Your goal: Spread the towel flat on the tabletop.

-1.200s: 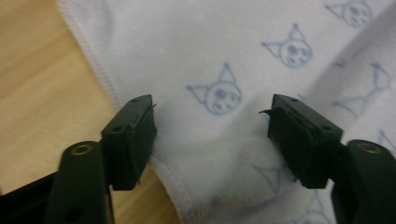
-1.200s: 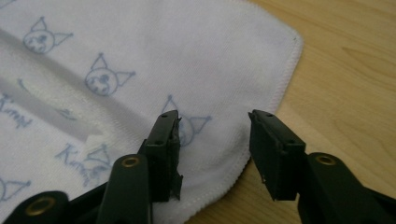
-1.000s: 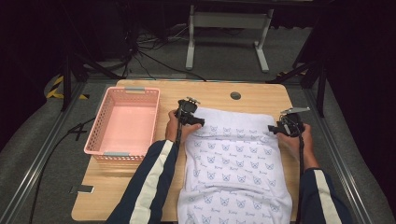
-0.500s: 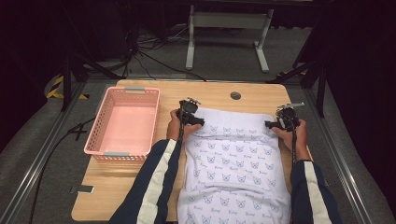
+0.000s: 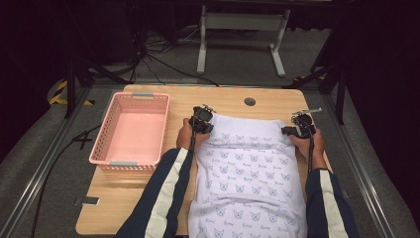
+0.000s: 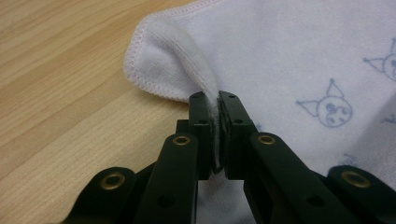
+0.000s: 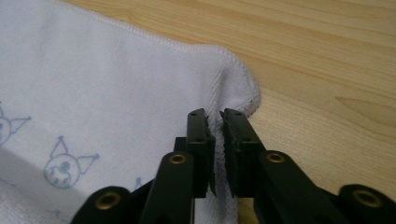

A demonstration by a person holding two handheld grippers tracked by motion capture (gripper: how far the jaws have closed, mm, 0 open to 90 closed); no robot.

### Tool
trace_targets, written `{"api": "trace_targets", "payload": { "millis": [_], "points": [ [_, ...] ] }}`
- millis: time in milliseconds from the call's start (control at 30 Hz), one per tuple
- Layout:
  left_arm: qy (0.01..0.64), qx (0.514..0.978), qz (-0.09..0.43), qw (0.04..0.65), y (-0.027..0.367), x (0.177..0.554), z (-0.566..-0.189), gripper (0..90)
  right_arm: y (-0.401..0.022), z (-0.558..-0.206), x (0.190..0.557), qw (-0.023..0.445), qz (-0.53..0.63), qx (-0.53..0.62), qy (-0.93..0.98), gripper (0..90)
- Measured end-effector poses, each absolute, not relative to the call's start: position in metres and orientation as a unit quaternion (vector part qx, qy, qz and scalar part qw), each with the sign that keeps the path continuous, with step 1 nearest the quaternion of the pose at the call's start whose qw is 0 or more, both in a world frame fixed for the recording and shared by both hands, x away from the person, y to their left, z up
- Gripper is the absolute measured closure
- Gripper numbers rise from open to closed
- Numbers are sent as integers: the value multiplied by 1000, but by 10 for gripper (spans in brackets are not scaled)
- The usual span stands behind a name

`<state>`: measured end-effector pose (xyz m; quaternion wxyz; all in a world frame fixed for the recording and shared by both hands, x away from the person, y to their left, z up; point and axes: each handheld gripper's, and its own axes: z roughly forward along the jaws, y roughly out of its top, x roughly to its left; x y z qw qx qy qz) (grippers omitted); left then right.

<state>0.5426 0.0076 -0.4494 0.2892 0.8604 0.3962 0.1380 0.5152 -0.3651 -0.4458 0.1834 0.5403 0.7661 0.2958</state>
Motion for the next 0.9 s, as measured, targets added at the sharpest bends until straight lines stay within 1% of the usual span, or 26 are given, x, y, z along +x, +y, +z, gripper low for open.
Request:
{"api": "trace_targets", "payload": {
  "millis": [67,167,267,333,367,433,467,500,533,567,633,667,700,800,833,867,900],
  "points": [
    [404,852,141,302,6,543,-445,850,-363,-444,516,193,289,532,772,839],
    [399,845,154,321,2,541,-433,845,-363,-438,514,202,312,527,764,842],
    [394,842,151,336,3,537,-423,832,-361,-423,508,215,331,503,768,842],
    [389,845,152,335,4,533,-416,840,-361,-414,502,215,349,495,766,842],
    [383,842,154,347,6,529,-411,844,-361,-409,498,216,354,489,767,843],
    [366,843,149,365,7,517,-401,845,-359,-405,493,218,358,482,770,843],
    [355,847,146,368,8,511,-397,847,-355,-396,483,215,367,459,780,843],
    [329,853,153,375,9,496,-388,849,-354,-392,477,219,367,449,784,843],
    [329,853,153,375,9,496,-388,850,-354,-392,477,219,367,449,784,843],
    [314,859,149,375,11,488,-383,850,-352,-383,465,212,382,431,790,842],
    [290,858,147,399,18,464,-373,850,-351,-376,453,214,389,412,796,842],
    [281,857,146,407,21,455,-370,850,-351,-371,443,206,406,400,795,842],
    [281,857,146,407,21,455,-370,850,-351,-371,443,206,406,400,795,842],
    [253,857,141,426,30,429,-365,851,-350,-364,420,198,425,373,801,842],
    [242,859,139,429,34,416,-366,850,-352,-362,404,193,434,355,805,842],
    [236,861,136,431,37,410,-366,851,-352,-362,397,192,438,348,806,842],
    [236,861,136,431,37,410,-366,851,-352,-362,397,192,438,348,806,842]
  ]
}}
